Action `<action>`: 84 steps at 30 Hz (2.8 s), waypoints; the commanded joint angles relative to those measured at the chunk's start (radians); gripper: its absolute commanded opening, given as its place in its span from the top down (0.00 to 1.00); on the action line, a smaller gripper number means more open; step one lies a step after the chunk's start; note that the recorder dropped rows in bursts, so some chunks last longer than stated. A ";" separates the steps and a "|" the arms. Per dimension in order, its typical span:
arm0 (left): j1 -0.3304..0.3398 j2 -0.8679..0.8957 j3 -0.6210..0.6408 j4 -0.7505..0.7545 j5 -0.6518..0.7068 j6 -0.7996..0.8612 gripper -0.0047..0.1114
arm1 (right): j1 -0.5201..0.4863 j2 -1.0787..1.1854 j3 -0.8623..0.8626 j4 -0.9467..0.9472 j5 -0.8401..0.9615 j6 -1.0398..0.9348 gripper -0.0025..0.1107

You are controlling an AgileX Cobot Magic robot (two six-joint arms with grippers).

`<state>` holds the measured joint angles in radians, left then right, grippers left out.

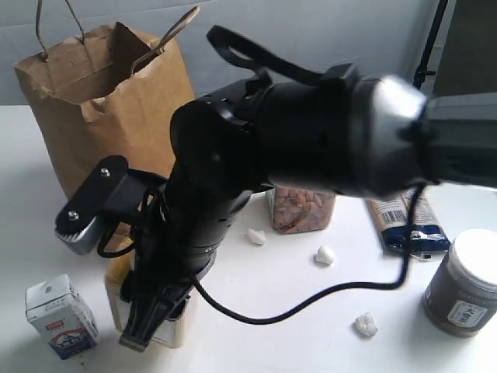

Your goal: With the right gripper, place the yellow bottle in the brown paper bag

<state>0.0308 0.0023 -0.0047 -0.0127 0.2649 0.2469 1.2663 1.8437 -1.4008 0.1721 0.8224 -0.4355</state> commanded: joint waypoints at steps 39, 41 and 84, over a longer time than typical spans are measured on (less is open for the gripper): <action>0.000 -0.002 0.005 0.000 -0.006 -0.007 0.96 | -0.199 0.222 -0.636 -0.059 -0.433 0.078 0.98; 0.000 -0.002 0.005 0.000 -0.006 -0.007 0.96 | -0.207 0.240 -0.649 -0.061 -0.404 0.078 0.98; 0.000 -0.002 0.005 0.000 -0.006 -0.007 0.96 | -0.127 -0.419 0.152 -0.033 -0.338 0.234 0.98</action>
<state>0.0308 0.0023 -0.0047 -0.0127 0.2649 0.2469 1.1394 1.4958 -1.3563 0.1489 0.5241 -0.2226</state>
